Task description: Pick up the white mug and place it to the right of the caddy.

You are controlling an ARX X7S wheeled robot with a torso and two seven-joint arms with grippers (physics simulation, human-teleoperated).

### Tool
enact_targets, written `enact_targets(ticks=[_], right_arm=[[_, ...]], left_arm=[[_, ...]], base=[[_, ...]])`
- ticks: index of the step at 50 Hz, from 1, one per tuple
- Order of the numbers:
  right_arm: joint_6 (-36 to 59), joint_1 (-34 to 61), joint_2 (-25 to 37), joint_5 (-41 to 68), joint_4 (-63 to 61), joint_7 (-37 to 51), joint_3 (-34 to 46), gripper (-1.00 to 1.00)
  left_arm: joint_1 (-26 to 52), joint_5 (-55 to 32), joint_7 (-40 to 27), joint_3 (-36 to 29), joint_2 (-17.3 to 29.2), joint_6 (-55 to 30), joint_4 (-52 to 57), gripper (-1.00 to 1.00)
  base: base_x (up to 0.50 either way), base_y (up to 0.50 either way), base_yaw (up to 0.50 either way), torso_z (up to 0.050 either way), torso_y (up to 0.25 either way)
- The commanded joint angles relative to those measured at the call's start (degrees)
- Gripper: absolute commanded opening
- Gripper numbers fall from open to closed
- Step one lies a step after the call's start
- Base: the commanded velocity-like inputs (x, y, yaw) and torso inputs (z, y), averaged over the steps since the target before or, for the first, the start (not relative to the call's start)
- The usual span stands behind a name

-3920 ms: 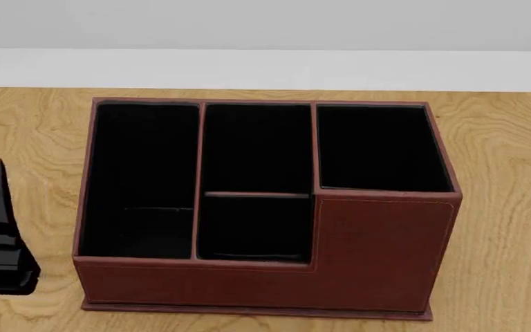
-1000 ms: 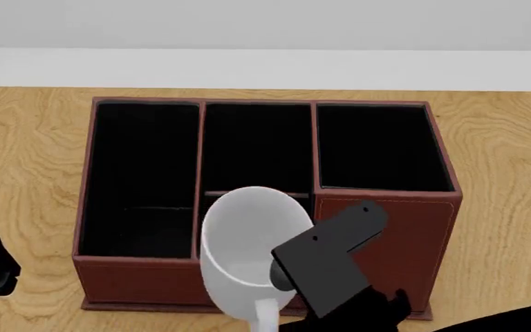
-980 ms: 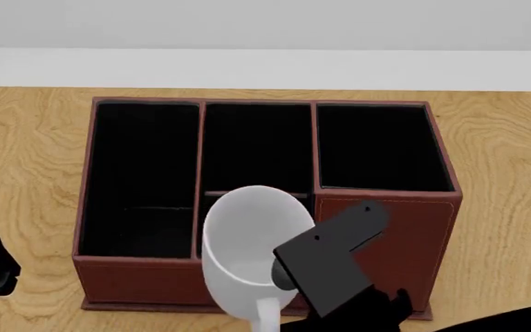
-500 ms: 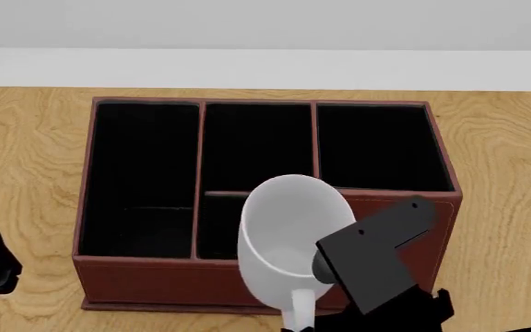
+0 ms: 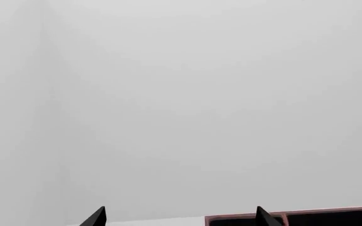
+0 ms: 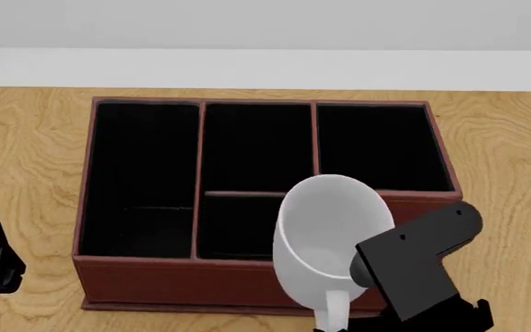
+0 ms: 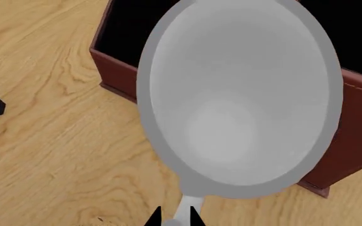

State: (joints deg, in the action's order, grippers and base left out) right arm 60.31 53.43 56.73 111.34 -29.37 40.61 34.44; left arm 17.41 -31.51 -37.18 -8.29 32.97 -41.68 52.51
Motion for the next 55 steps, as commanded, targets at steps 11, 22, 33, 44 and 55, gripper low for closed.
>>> enact_targets(ticks=[11, 22, 33, 44, 55], right_arm=[[-2.7, -3.4, 5.5, -1.2, -1.8, -0.9, -3.0, -1.00], [-3.6, -4.6, 7.3, -1.6, -1.7, -0.8, -3.7, -1.00], [-4.6, -5.9, 9.6, -2.2, -1.1, -1.3, -4.6, -1.00], [-4.1, -5.9, 10.2, -4.2, 0.3, -1.3, -4.5, -1.00], [-4.6, -6.8, 11.4, -5.7, 2.0, -2.4, -4.8, -1.00]], left_arm=[[-0.4, -0.3, 0.1, -0.2, 0.4, 1.0, -0.2, 1.00], [-0.8, -0.4, 0.1, 0.0, 0.6, 1.6, -0.2, 1.00], [-0.6, -0.6, -0.1, -0.2, 0.7, 1.7, -0.3, 1.00], [-0.1, -0.7, -0.3, -0.4, 0.8, 1.5, -0.5, 1.00], [0.1, -0.7, -0.4, -0.8, 0.8, 1.6, -0.8, 1.00]], base=[[0.00, 0.00, 0.00, 0.000, 0.001], [0.00, 0.00, 0.00, 0.000, 0.001], [0.00, 0.00, 0.00, 0.000, 0.000], [0.00, 0.00, 0.00, 0.000, 0.001], [0.00, 0.00, 0.00, 0.000, 0.000]])
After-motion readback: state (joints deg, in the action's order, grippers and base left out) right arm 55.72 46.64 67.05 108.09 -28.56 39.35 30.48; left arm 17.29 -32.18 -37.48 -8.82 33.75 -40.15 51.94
